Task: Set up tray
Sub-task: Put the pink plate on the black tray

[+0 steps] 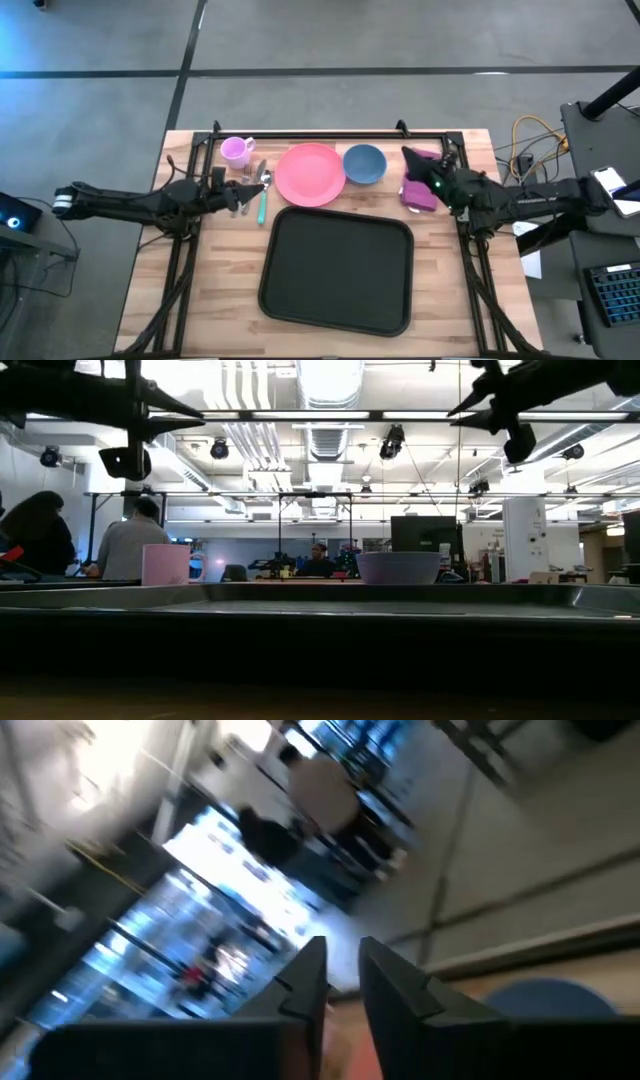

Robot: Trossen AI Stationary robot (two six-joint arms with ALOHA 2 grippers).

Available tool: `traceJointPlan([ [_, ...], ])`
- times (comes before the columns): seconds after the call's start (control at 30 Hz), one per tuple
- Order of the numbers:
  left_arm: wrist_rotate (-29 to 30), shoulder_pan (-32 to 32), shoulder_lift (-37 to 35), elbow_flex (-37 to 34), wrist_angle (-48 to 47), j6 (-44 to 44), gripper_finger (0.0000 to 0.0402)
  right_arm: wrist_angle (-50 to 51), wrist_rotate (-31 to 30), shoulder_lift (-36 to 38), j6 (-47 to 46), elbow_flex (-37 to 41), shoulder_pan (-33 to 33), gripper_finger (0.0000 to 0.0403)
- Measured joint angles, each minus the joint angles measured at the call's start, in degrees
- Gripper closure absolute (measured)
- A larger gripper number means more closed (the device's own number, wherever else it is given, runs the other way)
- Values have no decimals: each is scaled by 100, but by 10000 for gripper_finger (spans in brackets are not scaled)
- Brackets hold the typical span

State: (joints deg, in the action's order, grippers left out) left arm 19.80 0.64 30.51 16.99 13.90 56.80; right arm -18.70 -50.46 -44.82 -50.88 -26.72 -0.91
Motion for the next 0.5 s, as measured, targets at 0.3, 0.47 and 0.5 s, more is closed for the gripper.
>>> traceJointPlan([
  [0.3,-24,2,371,607,-620,-506,273,2705,167,-437,-666,-1116,0,251],
  [0.47,-31,4,559,756,-777,-889,261,4160,695,-663,-1171,-1584,0,226],
  [0.5,-43,4,582,800,-921,-962,261,4323,865,-727,-1148,-1645,0,224],
])
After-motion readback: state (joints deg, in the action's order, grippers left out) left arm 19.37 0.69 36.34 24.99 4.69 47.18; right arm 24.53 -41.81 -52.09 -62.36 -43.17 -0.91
